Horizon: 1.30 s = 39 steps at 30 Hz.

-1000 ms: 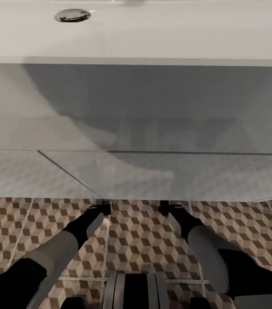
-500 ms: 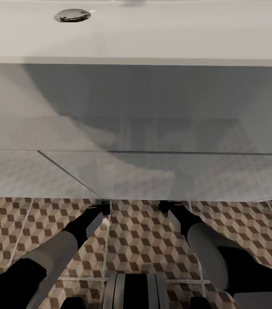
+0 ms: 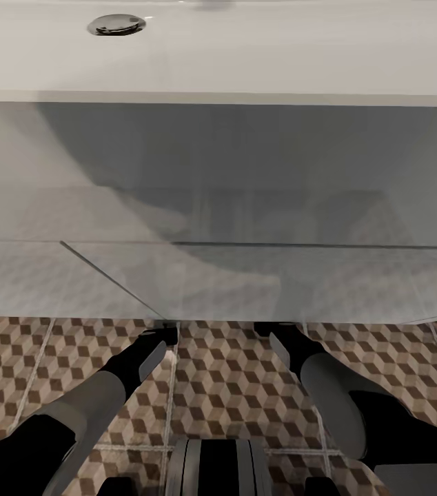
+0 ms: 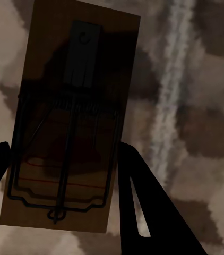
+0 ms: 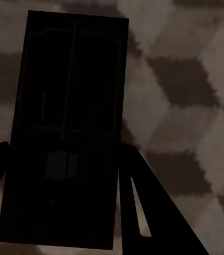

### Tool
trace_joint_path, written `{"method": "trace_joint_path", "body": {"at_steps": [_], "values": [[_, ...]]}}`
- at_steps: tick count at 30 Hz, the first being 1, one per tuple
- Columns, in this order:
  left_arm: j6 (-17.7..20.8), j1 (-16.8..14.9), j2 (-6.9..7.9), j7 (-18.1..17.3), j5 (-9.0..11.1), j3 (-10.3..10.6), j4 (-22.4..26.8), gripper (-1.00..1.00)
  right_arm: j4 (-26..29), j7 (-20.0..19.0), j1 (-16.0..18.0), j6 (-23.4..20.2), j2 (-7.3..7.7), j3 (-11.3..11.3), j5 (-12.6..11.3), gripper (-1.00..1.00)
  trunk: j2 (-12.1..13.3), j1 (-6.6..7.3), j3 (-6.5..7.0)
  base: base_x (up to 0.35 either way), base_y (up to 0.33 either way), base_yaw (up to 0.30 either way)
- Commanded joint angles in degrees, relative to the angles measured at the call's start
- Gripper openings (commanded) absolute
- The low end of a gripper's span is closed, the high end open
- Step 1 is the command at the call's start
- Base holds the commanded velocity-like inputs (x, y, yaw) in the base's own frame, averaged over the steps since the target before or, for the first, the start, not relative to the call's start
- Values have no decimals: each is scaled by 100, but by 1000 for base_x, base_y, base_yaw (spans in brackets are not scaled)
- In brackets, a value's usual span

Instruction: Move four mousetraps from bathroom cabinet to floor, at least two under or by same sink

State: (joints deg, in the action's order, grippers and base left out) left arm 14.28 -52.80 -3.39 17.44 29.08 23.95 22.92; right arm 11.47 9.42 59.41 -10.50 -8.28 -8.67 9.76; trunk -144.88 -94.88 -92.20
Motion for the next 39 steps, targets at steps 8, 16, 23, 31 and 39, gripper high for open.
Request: {"method": "trace_joint_path", "body": {"at_steps": [8,16,23,31,39], "values": [[17,-2,-3,49,45,48,11,-100,6,-12,57,-31,-1,-47,43,-100,-1,1,-3,0,0,0],[14,-2,-2,49,53,48,21,-100,3,-27,78,-31,-7,-47,44,-100,-1,1,-3,0,0,0],[16,-31,77,74,47,33,91,-100,4,-35,79,-31,-7,-47,44,-100,-1,1,-3,0,0,0],[22,-166,173,67,45,-137,152,-100,4,-37,79,-31,-46,-47,44,-100,-1,1,-3,0,0,0],[22,-261,244,66,45,-162,180,-100,5,-37,79,-31,-51,-47,44,-100,-1,1,-3,0,0,0]]}}
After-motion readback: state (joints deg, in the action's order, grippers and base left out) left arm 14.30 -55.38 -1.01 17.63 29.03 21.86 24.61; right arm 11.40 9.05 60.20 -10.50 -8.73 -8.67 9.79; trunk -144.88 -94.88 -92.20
